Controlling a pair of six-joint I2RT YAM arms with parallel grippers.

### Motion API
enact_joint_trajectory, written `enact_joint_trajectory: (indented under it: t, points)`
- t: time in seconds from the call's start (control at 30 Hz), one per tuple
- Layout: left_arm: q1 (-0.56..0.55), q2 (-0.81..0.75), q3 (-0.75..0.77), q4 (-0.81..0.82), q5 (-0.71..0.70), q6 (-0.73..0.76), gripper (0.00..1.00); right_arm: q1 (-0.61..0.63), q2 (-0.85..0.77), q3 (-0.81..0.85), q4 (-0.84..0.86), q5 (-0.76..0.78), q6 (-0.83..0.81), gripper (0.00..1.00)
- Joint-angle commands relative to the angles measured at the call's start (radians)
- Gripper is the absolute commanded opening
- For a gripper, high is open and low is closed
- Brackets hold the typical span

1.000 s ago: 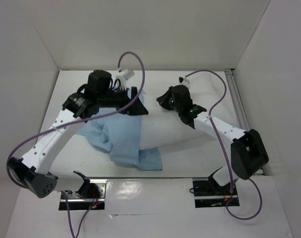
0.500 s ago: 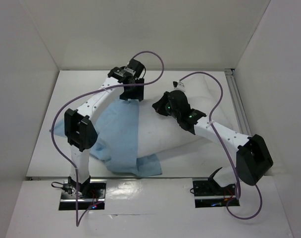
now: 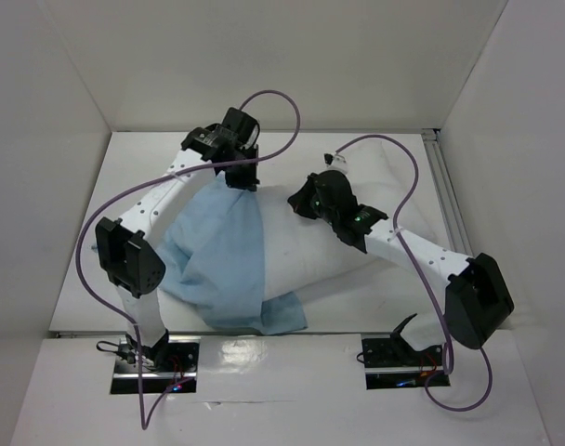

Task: Put the pillow into the pillowcase

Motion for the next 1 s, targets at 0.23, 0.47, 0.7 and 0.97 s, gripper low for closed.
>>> enact_joint_trajectory:
  t: [0.23,0.47,0.7,0.97]
  points:
    - [-0.086,0.094,0.376,0.151,0.514,0.013,0.0,0.051,-0.075,0.21,-0.036,0.072,-0.085,0.0]
    - [-0.018,0.175,0.404,0.181,0.462,-0.021,0.0,0.06,-0.182,0.192,-0.085,0.185,-0.077,0.0]
    - [-0.017,0.318,0.481,0.301,0.661,-0.113,0.0,0.069,-0.123,0.093,0.081,0.303,0.013,0.0]
    - [0.061,0.245,0.39,0.258,0.643,-0.039,0.72,0.033,0.043,0.184,0.052,0.411,0.003,0.0]
